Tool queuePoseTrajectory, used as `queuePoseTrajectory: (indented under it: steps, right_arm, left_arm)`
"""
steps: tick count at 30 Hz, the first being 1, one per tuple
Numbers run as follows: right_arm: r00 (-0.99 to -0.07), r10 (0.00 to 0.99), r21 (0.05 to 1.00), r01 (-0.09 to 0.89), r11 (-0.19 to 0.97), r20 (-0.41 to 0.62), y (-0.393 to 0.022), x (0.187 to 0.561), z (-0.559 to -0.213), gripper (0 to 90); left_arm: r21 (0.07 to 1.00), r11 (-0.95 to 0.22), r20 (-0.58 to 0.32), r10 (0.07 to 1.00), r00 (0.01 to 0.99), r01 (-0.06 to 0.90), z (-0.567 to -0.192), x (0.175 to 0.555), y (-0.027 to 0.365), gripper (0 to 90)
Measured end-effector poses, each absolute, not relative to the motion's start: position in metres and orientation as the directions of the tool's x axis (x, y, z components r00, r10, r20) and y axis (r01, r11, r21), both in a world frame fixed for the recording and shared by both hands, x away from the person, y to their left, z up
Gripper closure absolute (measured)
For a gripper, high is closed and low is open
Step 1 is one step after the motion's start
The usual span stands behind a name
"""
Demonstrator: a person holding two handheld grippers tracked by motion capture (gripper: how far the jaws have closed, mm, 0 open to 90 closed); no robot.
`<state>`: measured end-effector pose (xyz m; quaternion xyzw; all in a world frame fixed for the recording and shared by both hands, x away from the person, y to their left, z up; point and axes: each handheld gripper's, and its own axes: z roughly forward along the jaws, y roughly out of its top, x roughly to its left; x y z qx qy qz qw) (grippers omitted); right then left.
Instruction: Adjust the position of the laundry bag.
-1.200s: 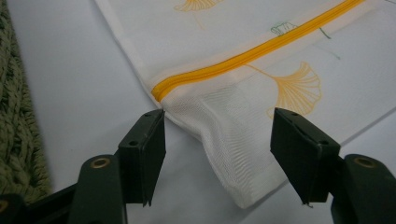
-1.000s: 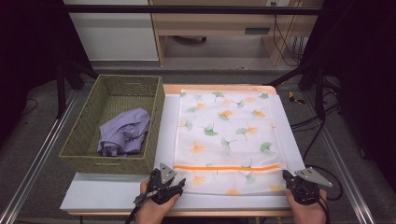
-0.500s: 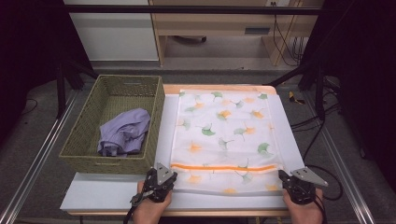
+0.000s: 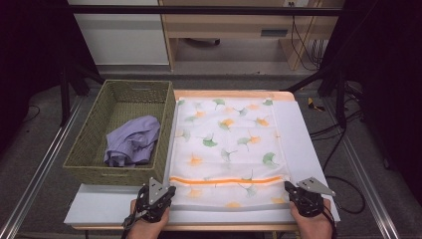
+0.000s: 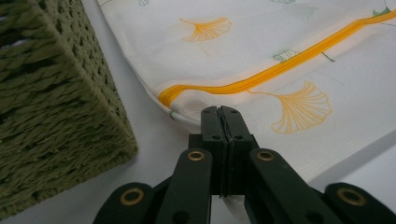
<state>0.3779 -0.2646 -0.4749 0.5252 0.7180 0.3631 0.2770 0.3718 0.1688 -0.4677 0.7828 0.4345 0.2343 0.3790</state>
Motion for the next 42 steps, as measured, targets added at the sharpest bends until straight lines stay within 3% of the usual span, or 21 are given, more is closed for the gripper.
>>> queuePoseTrajectory:
  steps: [42]
  right_arm:
    - [-0.353,0.935,0.805,0.545,0.234,-0.033,-0.256,0.373,-0.479,89.8]
  left_arm:
    - [0.784,-0.326,0.026,0.867,0.497,0.528,-0.481,0.370,0.179,89.0]
